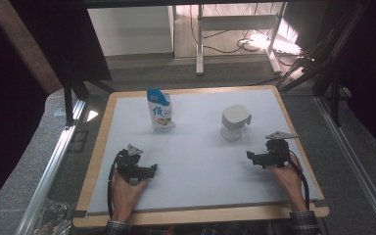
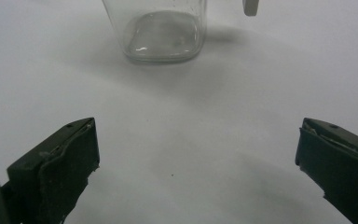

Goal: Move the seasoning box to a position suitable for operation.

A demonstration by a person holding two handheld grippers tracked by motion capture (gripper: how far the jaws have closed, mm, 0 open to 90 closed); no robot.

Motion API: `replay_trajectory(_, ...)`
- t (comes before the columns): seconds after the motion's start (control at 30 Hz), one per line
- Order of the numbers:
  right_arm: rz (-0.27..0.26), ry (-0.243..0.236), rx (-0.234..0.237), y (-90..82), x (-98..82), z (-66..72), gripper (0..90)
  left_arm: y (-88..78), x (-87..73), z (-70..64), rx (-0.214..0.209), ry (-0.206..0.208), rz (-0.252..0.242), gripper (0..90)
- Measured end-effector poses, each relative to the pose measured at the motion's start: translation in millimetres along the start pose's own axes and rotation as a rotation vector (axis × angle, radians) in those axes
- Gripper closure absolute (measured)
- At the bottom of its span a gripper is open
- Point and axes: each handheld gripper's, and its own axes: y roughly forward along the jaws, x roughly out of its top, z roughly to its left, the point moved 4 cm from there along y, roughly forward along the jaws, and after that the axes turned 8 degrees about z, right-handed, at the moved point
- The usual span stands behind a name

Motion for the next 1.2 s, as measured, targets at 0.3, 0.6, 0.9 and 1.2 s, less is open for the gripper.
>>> replay_trajectory(0.3,-0.014,-0.022,-0.018,-3.2,12.0,4.7,0.1,-0.2,-0.1,0.2,0.001,0.003,0.002,0.0)
replay_trajectory(0.6,-0.066,0.016,-0.062,-7.4,24.5,-7.7,20.7,0.1,0.1,0.2,0.001,0.003,-0.002,0.0)
replay_trajectory(0.9,-0.073,-0.002,-0.031,-6.3,44.4,-15.4,36.6,0.0,0.1,0.2,0.001,0.003,-0.002,0.0)
replay_trajectory(1.2,-0.089,-0.014,-0.072,2.6,61.6,-26.0,39.3,-0.1,0.0,0.3,0.001,0.005,0.000,0.0)
